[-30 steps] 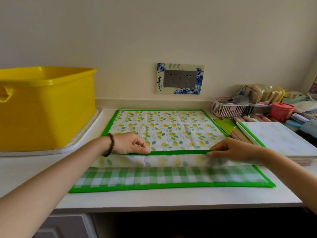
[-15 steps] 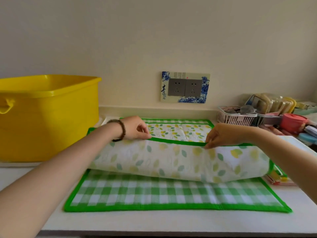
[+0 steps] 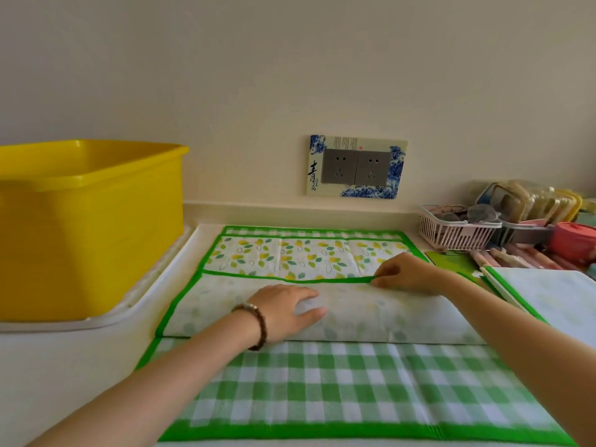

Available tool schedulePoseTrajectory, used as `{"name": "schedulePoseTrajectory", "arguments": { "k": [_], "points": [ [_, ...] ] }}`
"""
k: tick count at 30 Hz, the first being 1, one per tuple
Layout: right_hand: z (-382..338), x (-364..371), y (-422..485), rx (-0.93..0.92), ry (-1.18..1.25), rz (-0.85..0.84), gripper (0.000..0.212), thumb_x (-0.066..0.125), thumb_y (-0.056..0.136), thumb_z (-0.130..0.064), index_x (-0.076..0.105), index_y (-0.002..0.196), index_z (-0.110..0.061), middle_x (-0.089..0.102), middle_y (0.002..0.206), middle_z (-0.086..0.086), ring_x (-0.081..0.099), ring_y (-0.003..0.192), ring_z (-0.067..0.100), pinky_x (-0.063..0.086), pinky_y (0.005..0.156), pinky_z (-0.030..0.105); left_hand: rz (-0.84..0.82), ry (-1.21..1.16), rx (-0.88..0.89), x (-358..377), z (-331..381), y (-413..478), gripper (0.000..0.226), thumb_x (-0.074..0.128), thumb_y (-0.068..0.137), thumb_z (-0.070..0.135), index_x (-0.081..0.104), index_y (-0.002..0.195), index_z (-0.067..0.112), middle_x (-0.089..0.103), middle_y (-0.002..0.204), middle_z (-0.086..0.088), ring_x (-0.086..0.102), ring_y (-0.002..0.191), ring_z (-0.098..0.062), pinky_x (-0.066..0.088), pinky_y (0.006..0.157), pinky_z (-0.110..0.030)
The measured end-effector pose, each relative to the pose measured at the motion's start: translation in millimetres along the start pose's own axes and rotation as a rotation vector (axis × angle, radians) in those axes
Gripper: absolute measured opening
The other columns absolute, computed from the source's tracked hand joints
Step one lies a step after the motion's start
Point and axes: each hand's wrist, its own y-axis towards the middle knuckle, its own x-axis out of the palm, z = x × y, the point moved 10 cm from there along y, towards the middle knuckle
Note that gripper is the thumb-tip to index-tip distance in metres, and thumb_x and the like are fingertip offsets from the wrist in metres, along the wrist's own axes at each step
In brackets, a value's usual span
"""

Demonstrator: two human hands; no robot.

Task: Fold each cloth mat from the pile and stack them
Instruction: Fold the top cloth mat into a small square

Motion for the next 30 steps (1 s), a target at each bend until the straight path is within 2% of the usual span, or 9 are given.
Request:
{"name": "schedulePoseTrajectory", "arguments": {
  "k": [2,5,7,9,13,19,22,26,30],
  "points": [
    [3,3,4,-0.005,0.041,0.053,0.011,0.07,0.082,-0.032,0.072,0.09,-0.026,0.07,0.091,-0.007,0.065,0.086,0.013,0.052,0.08,0.026,-0.028,0.029,-0.013,7,-4,2,0.061,0.029,0.091,0.062,0.03,0.144,0.032,0.029,0.152,0.011,0.027,0.138,-0.01,0.021,0.115,-0.031],
    [4,5,9,0.017,0.06,0.126,0.016,0.067,0.085,-0.029,0.071,0.098,-0.021,0.069,0.095,-0.003,0.063,0.087,0.013,0.049,0.077,0.022,-0.055,0.063,-0.043,19,-11,5,0.064,0.026,0.092,0.063,0.021,0.147,0.032,0.015,0.156,0.01,0.013,0.143,-0.01,0.009,0.118,-0.035],
    [3,4,10,0.036,0.051,0.192,0.018,0.065,0.087,-0.028,0.07,0.102,-0.019,0.069,0.1,-0.001,0.062,0.094,0.016,0.049,0.08,0.024,-0.061,0.083,-0.062,26,-16,6,0.065,0.024,0.092,0.064,0.016,0.148,0.033,0.007,0.158,0.011,0.005,0.145,-0.01,0.004,0.118,-0.039],
    [-2,4,8,0.054,0.022,0.25,0.02,0.063,0.088,-0.027,0.067,0.107,-0.02,0.066,0.108,0.0,0.059,0.105,0.018,0.047,0.087,0.03,-0.057,0.099,-0.071,31,-19,6,0.066,0.023,0.092,0.064,0.012,0.149,0.033,0.002,0.158,0.011,-0.001,0.145,-0.012,0.0,0.118,-0.041],
    [-43,17,-5,-0.009,-0.013,0.298,0.028,0.055,0.093,-0.028,0.06,0.119,-0.022,0.056,0.13,0.0,0.053,0.117,0.019,0.042,0.096,0.031,-0.035,0.094,-0.074,36,-20,6,0.066,0.022,0.092,0.063,0.009,0.149,0.033,-0.001,0.158,0.01,-0.005,0.145,-0.013,-0.003,0.118,-0.042],
    [-97,70,-17,-0.027,-0.068,0.197,0.04,0.036,0.099,-0.023,0.041,0.138,-0.016,0.038,0.147,0.003,0.038,0.133,0.02,0.028,0.111,0.033,-0.02,0.094,-0.089,36,-19,4,0.064,0.023,0.093,0.061,0.009,0.149,0.033,-0.001,0.158,0.01,-0.005,0.145,-0.013,-0.003,0.118,-0.042],
    [-99,92,-18,-0.018,-0.142,0.144,0.044,0.025,0.101,-0.025,0.033,0.144,-0.014,0.029,0.153,0.003,0.024,0.141,0.018,0.016,0.117,0.035,-0.018,0.1,-0.082,36,-19,4,0.065,0.021,0.093,0.061,0.008,0.149,0.033,-0.001,0.158,0.01,-0.005,0.145,-0.011,-0.004,0.118,-0.04],
    [-88,96,-24,-0.008,-0.179,0.149,0.048,0.02,0.102,-0.034,0.023,0.148,-0.022,0.018,0.157,-0.004,0.011,0.145,0.013,0.005,0.118,0.035,-0.025,0.118,-0.07,37,-17,4,0.064,0.02,0.094,0.06,0.006,0.149,0.032,-0.002,0.158,0.01,-0.006,0.145,-0.01,-0.004,0.118,-0.039],
    [-66,93,-29,0.048,-0.239,0.119,0.052,0.018,0.1,-0.045,0.015,0.15,-0.031,0.01,0.159,-0.006,0.004,0.146,0.015,0.0,0.118,0.04,-0.03,0.127,-0.068,37,-18,4,0.065,0.019,0.093,0.061,0.005,0.149,0.032,-0.005,0.158,0.011,-0.008,0.145,-0.01,-0.004,0.118,-0.041]
  ]
}}
